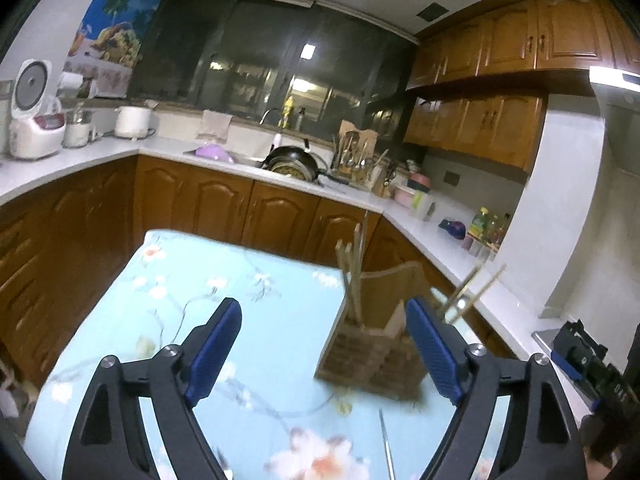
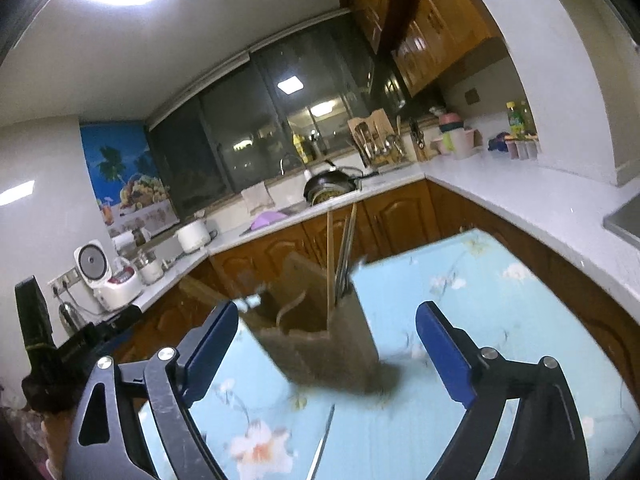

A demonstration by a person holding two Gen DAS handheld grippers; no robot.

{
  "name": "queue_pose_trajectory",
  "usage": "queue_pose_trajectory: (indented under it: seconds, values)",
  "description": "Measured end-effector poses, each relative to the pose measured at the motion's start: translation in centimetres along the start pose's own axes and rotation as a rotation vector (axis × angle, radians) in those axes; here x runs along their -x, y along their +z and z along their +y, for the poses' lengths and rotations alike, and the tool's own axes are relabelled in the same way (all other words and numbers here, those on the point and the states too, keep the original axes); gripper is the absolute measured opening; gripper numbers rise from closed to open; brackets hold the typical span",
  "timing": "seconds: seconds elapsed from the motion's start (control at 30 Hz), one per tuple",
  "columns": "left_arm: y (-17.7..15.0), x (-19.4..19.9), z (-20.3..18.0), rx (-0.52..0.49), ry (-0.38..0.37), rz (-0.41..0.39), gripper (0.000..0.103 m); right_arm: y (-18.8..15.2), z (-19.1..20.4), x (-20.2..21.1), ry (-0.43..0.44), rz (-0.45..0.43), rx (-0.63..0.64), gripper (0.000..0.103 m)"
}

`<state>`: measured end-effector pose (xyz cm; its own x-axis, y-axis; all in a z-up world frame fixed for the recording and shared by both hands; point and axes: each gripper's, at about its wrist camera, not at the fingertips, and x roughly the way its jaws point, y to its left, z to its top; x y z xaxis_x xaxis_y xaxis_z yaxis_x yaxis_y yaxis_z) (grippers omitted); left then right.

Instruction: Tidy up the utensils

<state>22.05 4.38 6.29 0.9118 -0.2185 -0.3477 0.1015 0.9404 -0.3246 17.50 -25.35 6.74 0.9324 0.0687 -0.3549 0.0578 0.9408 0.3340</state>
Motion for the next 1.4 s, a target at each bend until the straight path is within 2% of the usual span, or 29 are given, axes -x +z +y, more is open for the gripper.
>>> queue_pose_trajectory:
  seconds: [0.23, 0.37, 0.47, 0.53, 0.6, 0.67, 0.77, 0.9, 1.07, 1.4]
  values:
    - [-3.1, 4.3, 0.1, 0.013, 0.018, 0.050, 0.084, -3.8, 0.3, 1.8, -0.012, 0.065, 0.018, 0.092]
    - [-3.4, 6.5, 0.6, 0.042, 0.014, 0.070, 0.084, -4.5, 1.1, 3.2, -0.008, 0.074, 0.041, 0.092]
    - [-3.3, 8.8, 0.6, 0.046, 0.023, 0.053, 0.085, -4.0, 2.5, 5.0, 0.004, 0.042, 0.090, 0.095]
    - [-3.2, 10.2, 0.7, 0.042, 0.033, 0.022, 0.095, -3.7, 3.5, 6.7, 0.013, -0.007, 0.131, 0.103]
    - [-3.8, 11.8, 0.7, 0.029, 0.054, -0.026, 0.102, -4.0, 4.1, 8.2, 0.018, -0.061, 0.168, 0.103]
    - [-4.9, 13.3, 0.4, -0.002, 0.078, -0.067, 0.102, -5.0, 4.7, 9.1, 0.006, -0.096, 0.207, 0.103]
    - [-7.2, 14.7, -0.1, -0.053, 0.105, -0.083, 0.102, -7.4, 4.9, 10.0, -0.023, -0.122, 0.248, 0.103]
    - [-9.7, 16.0, -1.0, -0.113, 0.130, -0.085, 0.102, -10.4, 4.5, 10.8, -0.042, -0.131, 0.263, 0.103]
    - [-11.9, 16.5, -1.7, -0.173, 0.149, -0.073, 0.102, -12.7, 4.1, 11.2, -0.050, -0.098, 0.273, 0.103]
    - [-13.0, 17.6, -2.3, -0.223, 0.175, -0.066, 0.102, -14.1, 3.7, 12.9, -0.069, -0.106, 0.290, 0.103]
